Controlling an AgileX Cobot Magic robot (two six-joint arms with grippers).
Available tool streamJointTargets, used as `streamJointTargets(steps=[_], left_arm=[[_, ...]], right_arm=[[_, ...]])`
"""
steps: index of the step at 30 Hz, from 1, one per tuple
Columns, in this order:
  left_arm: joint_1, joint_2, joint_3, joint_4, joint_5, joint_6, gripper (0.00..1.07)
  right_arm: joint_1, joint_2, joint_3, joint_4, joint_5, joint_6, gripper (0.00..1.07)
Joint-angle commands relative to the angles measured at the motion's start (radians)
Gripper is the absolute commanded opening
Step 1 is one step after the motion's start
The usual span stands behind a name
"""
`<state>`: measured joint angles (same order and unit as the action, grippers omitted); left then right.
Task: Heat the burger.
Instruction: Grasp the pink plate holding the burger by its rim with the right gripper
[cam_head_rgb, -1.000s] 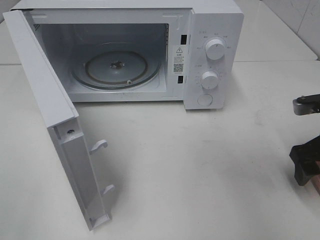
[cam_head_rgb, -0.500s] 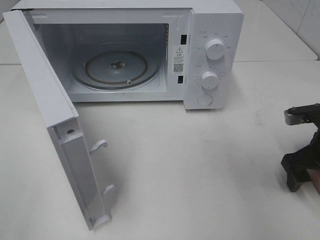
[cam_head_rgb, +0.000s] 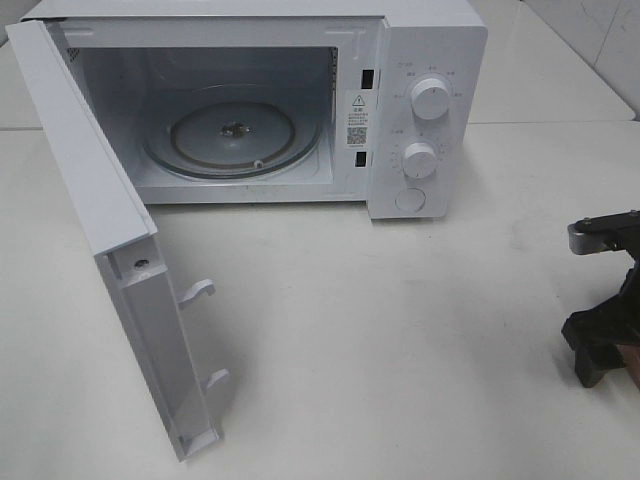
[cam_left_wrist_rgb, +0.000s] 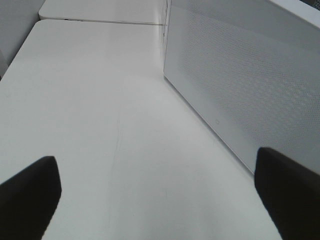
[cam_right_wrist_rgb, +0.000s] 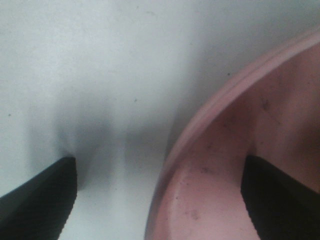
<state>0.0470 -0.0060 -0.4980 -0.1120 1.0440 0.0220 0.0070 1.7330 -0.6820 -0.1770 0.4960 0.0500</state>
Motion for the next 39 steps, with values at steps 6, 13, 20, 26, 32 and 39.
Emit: streamJointTargets(steps=[6, 13, 20, 26, 32, 39], left_arm=[[-0.005, -0.026, 0.003, -0.002, -0.01, -0.002, 1.03], [-0.005, -0.026, 0.003, -0.002, -0.01, -0.002, 1.03], [-0.005, -0.026, 0.003, -0.002, -0.01, -0.002, 1.03], [-0.005, -0.026, 0.003, -0.002, -0.01, -0.002, 1.03], [-0.005, -0.026, 0.003, -0.002, -0.01, -0.002, 1.03], [-0.005, -0.026, 0.003, -0.002, -0.01, -0.002, 1.03]], right_arm=[[-0.007, 0.005, 0.016, -0.003, 0.011, 0.012, 0.71], [-0.007, 0.005, 0.03, -0.041, 0.0, 0.062, 0.25], [-0.005, 0.005, 0.03, -0.045, 0.005, 0.076, 0.0], [-0.003, -0.001, 0.03, -0.045, 0.007, 0.102, 0.0], [0.055, -0.039, 0.03, -0.077, 0.024, 0.141, 0.0], [0.113, -0.051, 0.03, -0.217, 0.076, 0.291, 0.0]])
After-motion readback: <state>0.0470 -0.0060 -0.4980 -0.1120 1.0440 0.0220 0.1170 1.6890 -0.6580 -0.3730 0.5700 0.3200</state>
